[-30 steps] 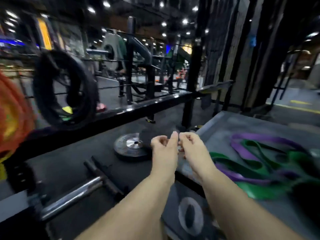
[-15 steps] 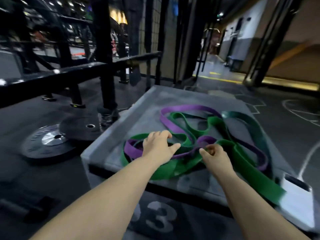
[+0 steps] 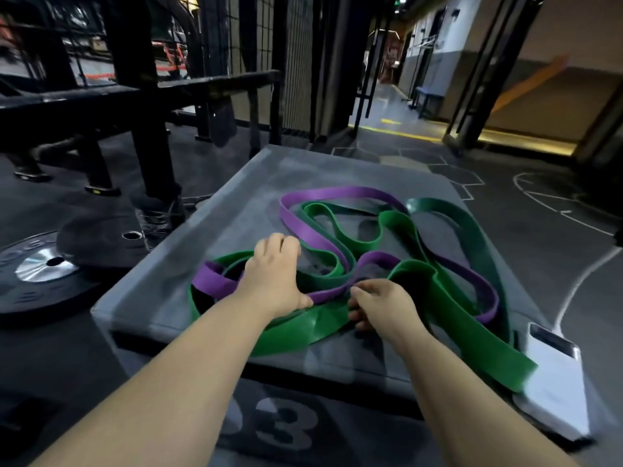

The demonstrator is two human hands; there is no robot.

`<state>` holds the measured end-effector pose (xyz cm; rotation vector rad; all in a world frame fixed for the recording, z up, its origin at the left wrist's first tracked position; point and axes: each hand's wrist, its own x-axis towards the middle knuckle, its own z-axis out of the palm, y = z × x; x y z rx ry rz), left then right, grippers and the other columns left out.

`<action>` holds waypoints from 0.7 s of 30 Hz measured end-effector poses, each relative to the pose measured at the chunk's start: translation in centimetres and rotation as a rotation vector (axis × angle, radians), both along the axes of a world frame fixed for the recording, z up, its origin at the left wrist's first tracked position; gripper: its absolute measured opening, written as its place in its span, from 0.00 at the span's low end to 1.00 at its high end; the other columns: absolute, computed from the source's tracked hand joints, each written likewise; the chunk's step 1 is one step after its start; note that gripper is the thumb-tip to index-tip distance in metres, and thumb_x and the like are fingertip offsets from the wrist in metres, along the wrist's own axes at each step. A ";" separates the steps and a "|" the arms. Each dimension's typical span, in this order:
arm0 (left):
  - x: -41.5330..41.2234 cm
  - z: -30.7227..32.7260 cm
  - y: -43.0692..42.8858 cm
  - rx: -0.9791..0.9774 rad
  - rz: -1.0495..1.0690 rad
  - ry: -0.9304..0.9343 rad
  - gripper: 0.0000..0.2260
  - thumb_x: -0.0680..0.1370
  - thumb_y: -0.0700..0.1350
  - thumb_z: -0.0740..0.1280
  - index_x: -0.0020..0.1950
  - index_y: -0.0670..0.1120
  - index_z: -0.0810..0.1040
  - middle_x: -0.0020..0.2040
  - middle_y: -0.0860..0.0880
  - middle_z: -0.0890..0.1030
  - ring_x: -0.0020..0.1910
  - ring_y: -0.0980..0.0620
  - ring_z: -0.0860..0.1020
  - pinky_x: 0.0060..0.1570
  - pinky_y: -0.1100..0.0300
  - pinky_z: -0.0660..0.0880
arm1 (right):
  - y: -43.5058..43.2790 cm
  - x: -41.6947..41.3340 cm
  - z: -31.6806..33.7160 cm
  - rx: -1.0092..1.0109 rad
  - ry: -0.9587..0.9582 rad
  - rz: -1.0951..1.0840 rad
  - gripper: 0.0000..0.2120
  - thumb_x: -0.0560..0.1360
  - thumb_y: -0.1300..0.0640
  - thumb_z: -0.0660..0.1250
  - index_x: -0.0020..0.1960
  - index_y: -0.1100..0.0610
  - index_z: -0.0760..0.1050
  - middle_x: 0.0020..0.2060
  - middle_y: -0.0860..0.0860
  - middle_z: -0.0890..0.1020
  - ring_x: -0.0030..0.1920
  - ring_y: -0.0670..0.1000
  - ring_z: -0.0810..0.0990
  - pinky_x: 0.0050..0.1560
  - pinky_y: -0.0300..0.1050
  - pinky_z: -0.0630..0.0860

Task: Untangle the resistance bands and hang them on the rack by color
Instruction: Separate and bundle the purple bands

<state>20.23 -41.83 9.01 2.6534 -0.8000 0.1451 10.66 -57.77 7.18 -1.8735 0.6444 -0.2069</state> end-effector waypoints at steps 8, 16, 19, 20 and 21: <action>0.0 1.6 6.1 0.226 0.076 0.010 0.20 0.66 0.60 0.75 0.50 0.57 0.70 0.57 0.55 0.63 0.62 0.50 0.62 0.60 0.52 0.62 | 1.8 1.0 0.5 0.220 0.057 0.077 0.09 0.80 0.60 0.64 0.42 0.61 0.72 0.32 0.55 0.75 0.25 0.48 0.76 0.24 0.39 0.74; 0.7 1.4 11.2 0.036 0.250 0.235 0.13 0.71 0.54 0.75 0.36 0.53 0.72 0.38 0.49 0.77 0.39 0.50 0.75 0.37 0.59 0.67 | 3.1 0.9 1.0 0.363 0.046 0.028 0.09 0.79 0.56 0.66 0.47 0.62 0.72 0.36 0.58 0.78 0.28 0.50 0.78 0.23 0.38 0.74; -0.5 2.6 10.8 -0.017 0.274 0.106 0.10 0.73 0.56 0.72 0.40 0.54 0.73 0.35 0.52 0.76 0.40 0.49 0.75 0.38 0.58 0.69 | 3.8 0.6 1.4 0.484 0.088 0.029 0.12 0.79 0.51 0.66 0.46 0.60 0.71 0.36 0.58 0.79 0.28 0.49 0.79 0.23 0.37 0.74; -1.1 3.0 10.5 -0.044 0.268 0.073 0.10 0.73 0.56 0.71 0.42 0.54 0.74 0.35 0.53 0.76 0.41 0.49 0.75 0.39 0.58 0.69 | 4.1 0.4 1.6 0.514 0.115 0.049 0.14 0.79 0.49 0.65 0.46 0.61 0.71 0.36 0.59 0.80 0.27 0.49 0.80 0.24 0.37 0.74; -1.5 3.3 10.1 -0.082 0.255 0.057 0.09 0.73 0.56 0.71 0.42 0.54 0.73 0.35 0.53 0.75 0.41 0.48 0.75 0.39 0.57 0.68 | 4.4 0.2 1.7 0.531 0.151 0.080 0.17 0.79 0.46 0.64 0.46 0.61 0.71 0.37 0.59 0.81 0.27 0.49 0.81 0.25 0.37 0.75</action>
